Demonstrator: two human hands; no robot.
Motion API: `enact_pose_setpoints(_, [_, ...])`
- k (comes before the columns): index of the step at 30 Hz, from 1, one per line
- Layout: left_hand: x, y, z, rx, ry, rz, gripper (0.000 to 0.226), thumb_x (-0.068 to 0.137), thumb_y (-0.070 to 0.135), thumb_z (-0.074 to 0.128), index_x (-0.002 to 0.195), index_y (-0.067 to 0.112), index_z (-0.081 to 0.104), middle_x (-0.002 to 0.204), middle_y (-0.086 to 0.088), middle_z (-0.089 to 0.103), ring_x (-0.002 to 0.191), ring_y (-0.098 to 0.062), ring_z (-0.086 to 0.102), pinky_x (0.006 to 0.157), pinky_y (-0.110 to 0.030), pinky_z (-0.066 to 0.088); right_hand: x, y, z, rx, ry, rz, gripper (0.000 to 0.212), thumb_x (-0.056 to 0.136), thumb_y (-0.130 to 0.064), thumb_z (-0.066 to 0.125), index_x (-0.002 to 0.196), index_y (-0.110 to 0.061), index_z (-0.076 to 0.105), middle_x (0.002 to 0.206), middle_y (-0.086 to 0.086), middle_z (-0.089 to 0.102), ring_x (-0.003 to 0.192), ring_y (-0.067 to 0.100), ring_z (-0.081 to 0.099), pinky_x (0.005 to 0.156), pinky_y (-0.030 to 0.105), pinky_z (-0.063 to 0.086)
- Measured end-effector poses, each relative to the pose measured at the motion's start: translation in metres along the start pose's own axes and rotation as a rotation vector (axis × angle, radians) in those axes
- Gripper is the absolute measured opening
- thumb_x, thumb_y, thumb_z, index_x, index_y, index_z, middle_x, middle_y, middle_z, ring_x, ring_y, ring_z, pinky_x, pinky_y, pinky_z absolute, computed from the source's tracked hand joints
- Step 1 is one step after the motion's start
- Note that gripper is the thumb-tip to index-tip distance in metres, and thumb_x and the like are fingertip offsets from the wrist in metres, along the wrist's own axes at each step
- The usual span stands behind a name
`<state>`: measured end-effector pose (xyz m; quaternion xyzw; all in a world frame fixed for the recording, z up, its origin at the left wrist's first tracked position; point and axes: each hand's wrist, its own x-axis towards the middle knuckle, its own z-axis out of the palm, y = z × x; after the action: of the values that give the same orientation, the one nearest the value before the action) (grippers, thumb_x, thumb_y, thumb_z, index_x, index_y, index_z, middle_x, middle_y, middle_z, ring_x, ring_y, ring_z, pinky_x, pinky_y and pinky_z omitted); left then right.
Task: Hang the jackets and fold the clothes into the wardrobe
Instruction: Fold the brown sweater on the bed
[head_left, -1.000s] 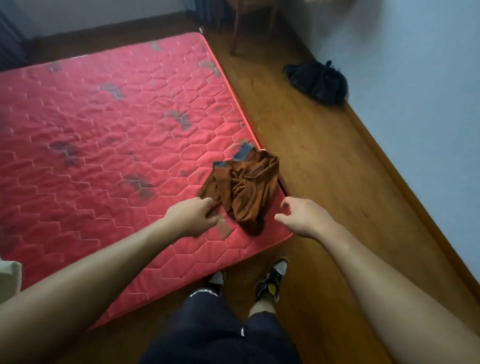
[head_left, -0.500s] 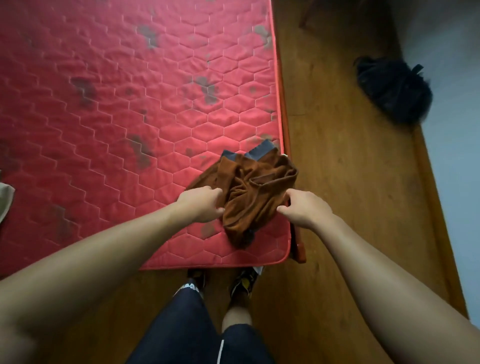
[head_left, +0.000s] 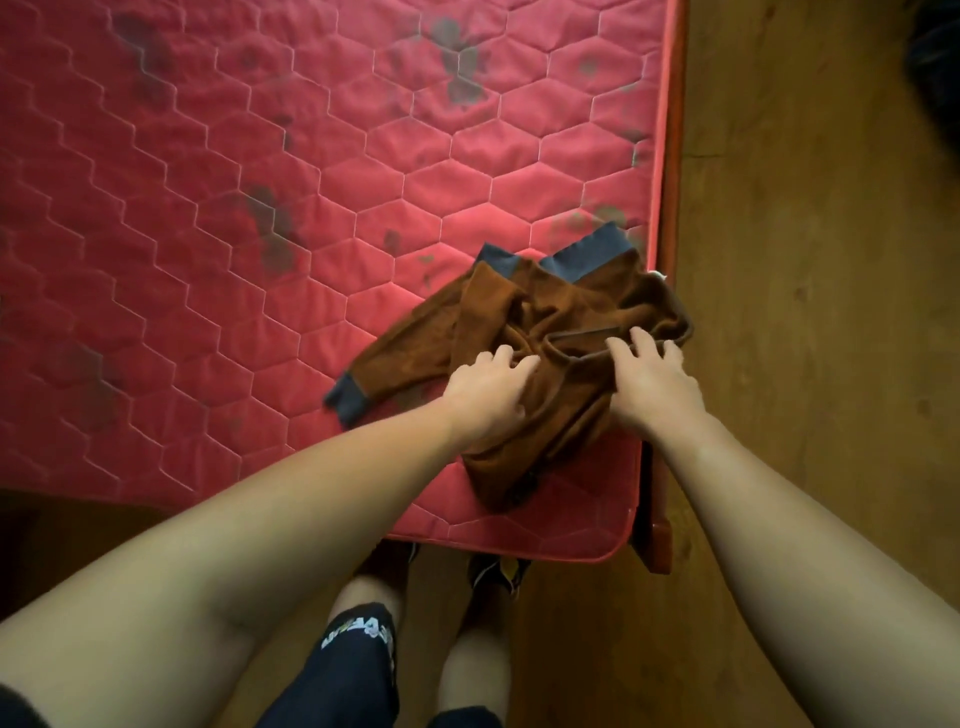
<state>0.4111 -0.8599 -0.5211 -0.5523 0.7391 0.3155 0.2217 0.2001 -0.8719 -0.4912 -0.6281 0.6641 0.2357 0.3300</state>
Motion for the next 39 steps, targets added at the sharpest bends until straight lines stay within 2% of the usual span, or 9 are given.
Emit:
enact_pose_setpoints(4, [0.027,-0.005,0.021,-0.044,-0.010,0.018,0.094,0.089,0.031,0.063,0.158,0.041,0.000,0.145,-0.012,0.036,0.125,-0.037,0.046,0.091,-0.050,0.048,0.030,0.002,0.021,-0.007,-0.091,0.022,0.083,0.096,-0.016,0.053,0.161,-0.035,0.005,0.167,0.003,0.014,0.150,0.041,0.019,0.112,0.061,0.035])
enact_pose_setpoints(8, [0.039,-0.004,0.023,-0.019,-0.033,0.025,0.102,0.088,0.033,0.067,0.154,0.053,-0.008,0.134,-0.014,0.041,0.117,-0.036,0.051,0.085,-0.047,0.049,0.035,0.002,0.040,-0.067,-0.163,0.018,0.047,0.097,-0.023,0.050,0.143,-0.029,0.046,0.133,0.007,0.044,0.122,0.037,0.052,0.094,0.050,0.051])
enact_pose_setpoints(15, [0.019,-0.011,0.010,0.061,0.041,0.091,0.100,0.087,0.042,0.067,0.154,0.051,-0.006,0.119,-0.011,0.053,0.096,-0.035,0.064,0.076,-0.042,0.047,-0.003,-0.024,0.033,-0.081,0.200,-0.277,0.023,0.098,-0.037,0.042,0.112,-0.024,0.056,0.116,0.005,0.068,0.122,0.035,0.047,0.105,0.050,0.036])
enact_pose_setpoints(19, [-0.024,-0.019,-0.012,-0.147,0.134,0.188,0.039,0.087,0.035,0.058,0.125,0.037,0.049,0.105,-0.003,0.041,0.094,-0.033,0.060,0.065,-0.039,0.047,-0.049,-0.055,-0.001,0.029,0.195,-0.477,0.017,0.097,-0.034,0.047,0.109,-0.022,0.050,0.099,0.006,0.069,0.096,0.034,0.052,0.079,0.048,0.048])
enact_pose_setpoints(22, [-0.063,-0.035,-0.036,-0.291,0.214,0.306,0.050,0.079,0.028,0.067,0.125,0.035,0.048,0.132,-0.005,0.037,0.115,-0.027,0.053,0.088,-0.042,0.054,-0.086,-0.075,-0.036,0.075,0.290,-0.536,0.014,0.095,-0.031,0.050,0.103,-0.019,0.050,0.095,0.009,0.068,0.091,0.036,0.052,0.074,0.049,0.049])
enact_pose_setpoints(25, [-0.105,-0.051,-0.079,-0.501,0.250,0.376,0.098,0.073,0.032,0.078,0.154,0.039,0.023,0.157,-0.002,0.022,0.146,-0.021,0.032,0.118,-0.034,0.034,-0.122,-0.100,-0.084,0.177,0.383,-0.594,0.019,0.094,-0.027,0.051,0.109,-0.018,0.056,0.094,0.007,0.067,0.085,0.032,0.051,0.074,0.049,0.048])
enact_pose_setpoints(27, [-0.132,-0.057,-0.114,-0.555,0.293,0.442,0.095,0.074,0.030,0.080,0.155,0.025,0.032,0.156,-0.002,0.028,0.148,-0.018,0.029,0.121,-0.031,0.028,-0.149,-0.122,-0.117,0.148,0.417,-0.649,0.024,0.092,-0.032,0.044,0.109,-0.019,0.055,0.098,0.005,0.068,0.085,0.029,0.050,0.076,0.049,0.049])
enact_pose_setpoints(33, [-0.215,-0.086,-0.227,-0.499,0.559,0.520,0.018,0.081,0.025,0.074,0.092,0.014,0.064,0.102,0.000,0.063,0.096,-0.011,0.059,0.086,-0.034,0.050,-0.226,-0.185,-0.213,0.009,0.566,-0.691,0.019,0.096,-0.031,0.055,0.110,-0.019,0.056,0.097,0.009,0.070,0.093,0.035,0.060,0.075,0.046,0.050])
enact_pose_setpoints(39, [-0.322,-0.125,-0.338,-0.306,0.827,0.558,0.033,0.076,0.012,0.067,0.070,0.025,0.038,0.060,0.017,0.035,0.060,-0.007,0.035,0.058,-0.025,0.025,-0.288,-0.247,-0.286,-0.007,0.606,-0.638,0.026,0.087,-0.045,0.066,0.089,-0.022,0.054,0.089,0.003,0.067,0.089,0.031,0.063,0.071,0.040,0.046])
